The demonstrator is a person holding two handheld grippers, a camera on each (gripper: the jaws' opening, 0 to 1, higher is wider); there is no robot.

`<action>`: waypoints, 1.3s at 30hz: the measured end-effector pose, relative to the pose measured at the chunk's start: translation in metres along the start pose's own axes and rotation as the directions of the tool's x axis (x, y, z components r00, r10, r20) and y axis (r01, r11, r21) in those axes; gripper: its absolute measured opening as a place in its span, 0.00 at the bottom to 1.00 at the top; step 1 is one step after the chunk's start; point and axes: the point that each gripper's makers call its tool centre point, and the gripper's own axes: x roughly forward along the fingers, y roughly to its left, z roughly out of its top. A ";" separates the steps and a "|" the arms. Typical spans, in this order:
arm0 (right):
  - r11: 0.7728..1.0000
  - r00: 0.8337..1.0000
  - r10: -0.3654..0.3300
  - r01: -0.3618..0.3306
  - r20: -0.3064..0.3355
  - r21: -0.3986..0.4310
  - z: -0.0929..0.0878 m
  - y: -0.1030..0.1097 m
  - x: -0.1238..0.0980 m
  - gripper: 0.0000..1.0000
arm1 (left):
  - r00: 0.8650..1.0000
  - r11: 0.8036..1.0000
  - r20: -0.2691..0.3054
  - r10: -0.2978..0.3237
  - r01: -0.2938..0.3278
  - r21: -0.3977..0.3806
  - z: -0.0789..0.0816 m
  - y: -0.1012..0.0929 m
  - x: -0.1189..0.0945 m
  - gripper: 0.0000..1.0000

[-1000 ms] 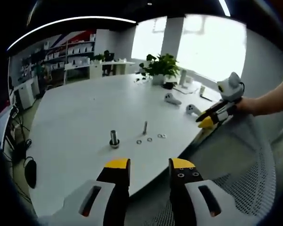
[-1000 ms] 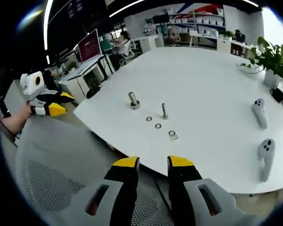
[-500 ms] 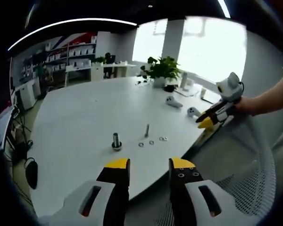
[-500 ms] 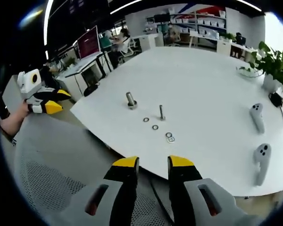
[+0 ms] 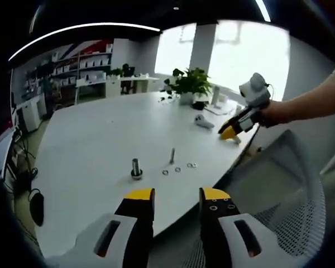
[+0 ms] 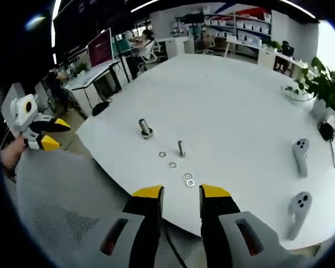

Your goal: Place the washer onto the threaded stud by aligning its center hole with the stud, sliding it down to the base, and recovering from edge contact or off-axis alignment until the washer reaches the visible bottom stop.

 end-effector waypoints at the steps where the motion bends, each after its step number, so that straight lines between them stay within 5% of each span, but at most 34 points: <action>1: 1.000 1.000 -0.002 0.002 -0.005 -0.002 0.000 0.000 0.002 0.28 | 1.000 1.000 0.001 0.001 -0.001 -0.001 0.000 0.000 0.000 0.30; 20: 1.000 0.985 0.018 -0.019 -0.174 -0.007 -0.046 -0.011 0.069 0.31 | 0.998 1.000 -0.061 -0.010 0.010 0.009 -0.010 -0.001 0.003 0.27; 39: 0.992 0.976 0.033 -0.058 -0.215 -0.115 -0.031 -0.012 0.101 0.30 | 0.997 1.000 -0.076 0.004 -0.003 0.009 -0.014 0.001 0.003 0.26</action>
